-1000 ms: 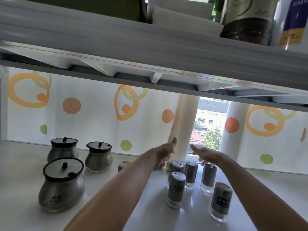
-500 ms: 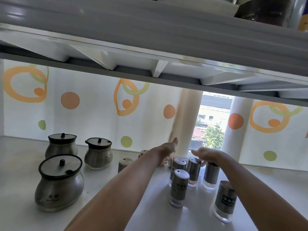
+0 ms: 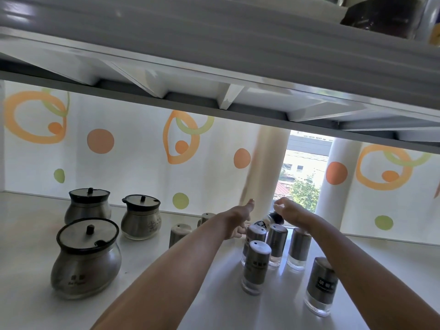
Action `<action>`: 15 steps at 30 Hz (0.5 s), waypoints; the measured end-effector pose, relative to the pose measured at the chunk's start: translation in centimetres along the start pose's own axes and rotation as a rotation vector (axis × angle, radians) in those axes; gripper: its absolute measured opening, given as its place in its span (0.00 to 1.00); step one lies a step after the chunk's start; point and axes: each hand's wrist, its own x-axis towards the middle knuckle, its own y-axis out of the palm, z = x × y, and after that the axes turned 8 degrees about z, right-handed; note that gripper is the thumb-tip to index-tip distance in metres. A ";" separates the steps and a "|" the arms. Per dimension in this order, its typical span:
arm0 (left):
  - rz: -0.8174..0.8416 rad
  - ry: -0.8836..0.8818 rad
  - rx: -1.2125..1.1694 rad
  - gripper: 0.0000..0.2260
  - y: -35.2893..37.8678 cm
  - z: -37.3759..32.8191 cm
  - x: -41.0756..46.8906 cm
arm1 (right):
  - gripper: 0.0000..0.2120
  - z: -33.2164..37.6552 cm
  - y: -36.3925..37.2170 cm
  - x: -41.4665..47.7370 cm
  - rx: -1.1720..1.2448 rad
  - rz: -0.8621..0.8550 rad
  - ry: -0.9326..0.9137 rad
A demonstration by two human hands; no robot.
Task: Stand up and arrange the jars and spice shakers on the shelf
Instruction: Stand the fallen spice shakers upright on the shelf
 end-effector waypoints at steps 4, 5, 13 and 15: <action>0.065 -0.014 -0.038 0.30 0.5 0.9 0.5 | 0.14 1.5 0.1 -0.2 -0.022 -0.009 -0.085; 0.093 -0.016 -0.061 0.30 0.7 1.2 0.7 | 0.14 1.8 0.1 -0.2 -0.019 -0.004 -0.105; 0.089 -0.010 -0.056 0.26 1.0 1.5 0.1 | 0.07 2.9 0.3 -1.9 0.005 0.023 -0.158; 0.079 0.004 -0.040 0.31 0.8 1.7 0.3 | 0.05 2.9 0.3 -2.1 -0.018 0.017 -0.168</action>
